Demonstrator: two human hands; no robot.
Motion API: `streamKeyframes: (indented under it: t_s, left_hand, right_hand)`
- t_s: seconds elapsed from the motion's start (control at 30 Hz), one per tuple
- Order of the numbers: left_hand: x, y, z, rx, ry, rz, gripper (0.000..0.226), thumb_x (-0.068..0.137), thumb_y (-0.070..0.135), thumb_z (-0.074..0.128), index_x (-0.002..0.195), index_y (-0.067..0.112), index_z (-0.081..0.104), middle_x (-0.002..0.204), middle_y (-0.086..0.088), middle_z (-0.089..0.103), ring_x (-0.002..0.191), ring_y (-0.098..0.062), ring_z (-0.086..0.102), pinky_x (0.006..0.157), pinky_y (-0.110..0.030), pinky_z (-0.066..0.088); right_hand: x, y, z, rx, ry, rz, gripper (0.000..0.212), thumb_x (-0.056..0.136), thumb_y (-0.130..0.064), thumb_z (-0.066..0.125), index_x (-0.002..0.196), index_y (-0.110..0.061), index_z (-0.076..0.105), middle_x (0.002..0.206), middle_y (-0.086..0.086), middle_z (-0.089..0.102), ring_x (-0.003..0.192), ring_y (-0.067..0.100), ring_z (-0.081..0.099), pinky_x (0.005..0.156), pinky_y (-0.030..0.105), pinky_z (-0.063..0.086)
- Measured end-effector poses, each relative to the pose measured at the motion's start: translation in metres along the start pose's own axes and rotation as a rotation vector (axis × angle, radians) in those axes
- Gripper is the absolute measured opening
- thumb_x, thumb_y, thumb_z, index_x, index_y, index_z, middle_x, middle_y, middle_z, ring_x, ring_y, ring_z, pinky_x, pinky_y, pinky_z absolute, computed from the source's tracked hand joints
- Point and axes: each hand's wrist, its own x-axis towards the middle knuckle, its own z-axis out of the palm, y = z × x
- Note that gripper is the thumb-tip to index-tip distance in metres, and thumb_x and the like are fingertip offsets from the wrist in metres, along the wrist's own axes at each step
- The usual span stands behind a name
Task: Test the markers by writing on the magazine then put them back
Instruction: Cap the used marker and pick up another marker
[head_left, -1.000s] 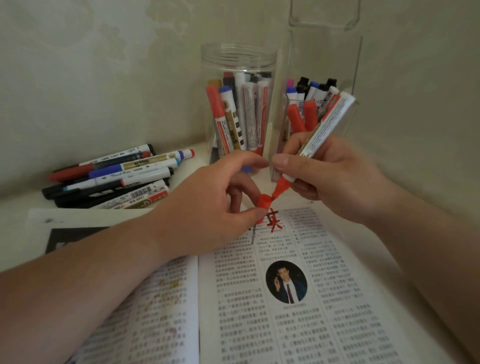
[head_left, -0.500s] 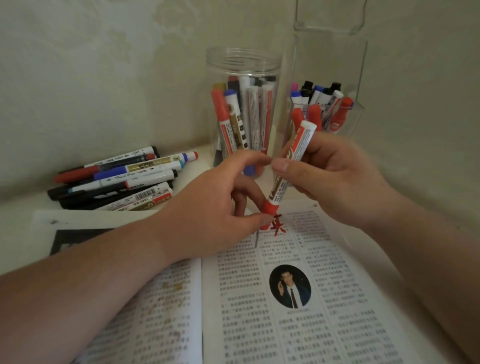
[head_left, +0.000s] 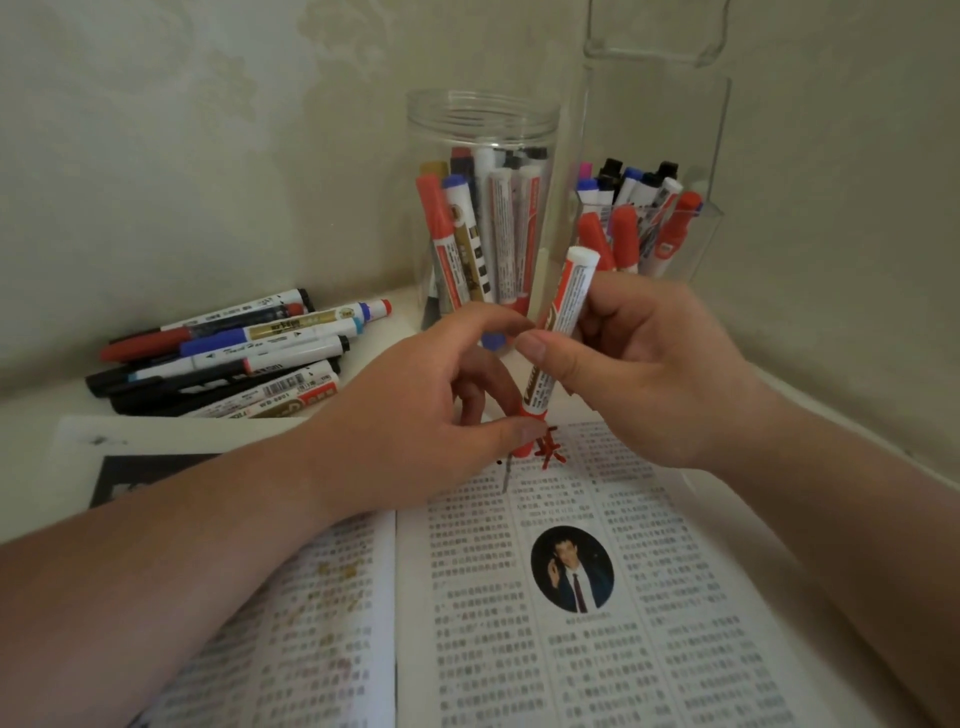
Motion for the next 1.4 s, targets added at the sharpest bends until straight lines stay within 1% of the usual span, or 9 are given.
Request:
streamKeyframes:
  t_s: [0.1,0.23,0.4,0.57,0.8,1.0,1.17,1.3,1.4]
  left_hand:
    - [-0.001,0.001,-0.001,0.0,-0.005,-0.002,0.052,0.081,0.03,0.083,0.119,0.042,0.05,0.089,0.019,0.072,0.071,-0.015,0.065,0.066,-0.029,0.055]
    - [-0.002,0.003,-0.001,0.047,0.013,0.043,0.05,0.082,0.028,0.082,0.115,0.046,0.05,0.092,0.023,0.069,0.072,-0.012,0.065,0.062,-0.017,0.051]
    - [0.0,-0.002,-0.008,0.185,0.1,0.068,0.017,0.084,0.029,0.077,0.099,0.031,0.068,0.081,0.017,0.067,0.069,-0.008,0.06,0.057,-0.015,0.044]
    - [0.004,0.02,-0.048,0.371,0.123,0.0,0.013,0.086,0.035,0.074,0.096,0.029,0.074,0.081,0.013,0.063,0.069,0.001,0.053,0.058,-0.013,0.035]
    - [-0.022,0.024,-0.144,0.797,0.074,-0.124,0.014,0.087,0.039,0.073,0.099,0.031,0.074,0.083,0.018,0.057,0.076,-0.002,0.052,0.071,-0.025,0.043]
    - [-0.059,-0.028,-0.171,0.876,0.207,-0.244,0.021,0.089,0.041,0.071,0.104,0.027,0.075,0.09,0.015,0.055,0.086,-0.01,0.053,0.078,-0.03,0.045]
    - [-0.057,-0.047,-0.164,0.871,0.322,-0.245,0.033,0.092,0.038,0.069,0.122,0.025,0.066,0.113,0.008,0.055,0.11,-0.016,0.053,0.084,-0.026,0.037]
    - [-0.043,-0.033,-0.15,0.785,0.319,-0.207,0.018,0.096,0.034,0.064,0.111,0.026,0.068,0.105,0.011,0.059,0.095,-0.012,0.053,0.078,-0.026,0.038]
    - [-0.029,-0.012,-0.128,0.721,0.232,-0.163,0.009,0.094,0.036,0.063,0.095,0.031,0.07,0.093,0.013,0.064,0.09,-0.013,0.059,0.078,-0.03,0.047]
  right_hand:
    - [-0.002,-0.001,-0.001,-0.009,-0.004,0.007,0.016,0.095,-0.016,0.068,0.107,-0.007,0.073,0.067,0.001,0.06,0.057,0.011,0.053,0.054,0.024,0.045]
    - [-0.006,-0.003,0.005,-0.085,0.058,-0.037,0.017,0.092,-0.024,0.071,0.106,-0.016,0.076,0.074,0.003,0.068,0.065,0.024,0.062,0.059,0.039,0.055]
    - [0.0,-0.002,0.011,0.052,0.262,-0.088,0.029,0.086,-0.04,0.075,0.108,-0.026,0.063,0.072,0.017,0.063,0.063,0.043,0.059,0.055,0.056,0.052]
    - [0.015,-0.019,0.014,0.08,0.463,-0.041,0.031,0.088,-0.009,0.074,0.104,-0.029,0.056,0.072,0.005,0.067,0.057,0.018,0.061,0.052,0.026,0.051]
    - [0.056,-0.053,0.038,-0.361,0.123,0.054,0.013,0.085,-0.027,0.079,0.086,-0.033,0.068,0.079,-0.012,0.067,0.068,-0.002,0.06,0.062,0.012,0.044]
    - [0.098,-0.079,0.097,-0.849,-0.141,0.007,0.017,0.102,-0.034,0.054,0.114,-0.029,0.065,0.106,-0.005,0.066,0.094,0.017,0.061,0.084,0.038,0.055]
    - [0.108,-0.087,0.113,-0.903,-0.06,0.048,0.034,0.101,-0.021,0.052,0.135,-0.024,0.056,0.128,0.001,0.058,0.111,0.026,0.061,0.089,0.039,0.053]
    - [0.089,-0.087,0.086,-0.824,0.066,0.057,0.029,0.099,-0.014,0.05,0.122,-0.021,0.067,0.121,-0.001,0.065,0.112,0.022,0.06,0.095,0.037,0.05]
    - [0.07,-0.089,0.054,-0.711,0.243,0.039,0.018,0.094,-0.014,0.059,0.103,-0.02,0.073,0.103,-0.002,0.072,0.097,0.02,0.064,0.085,0.033,0.051]
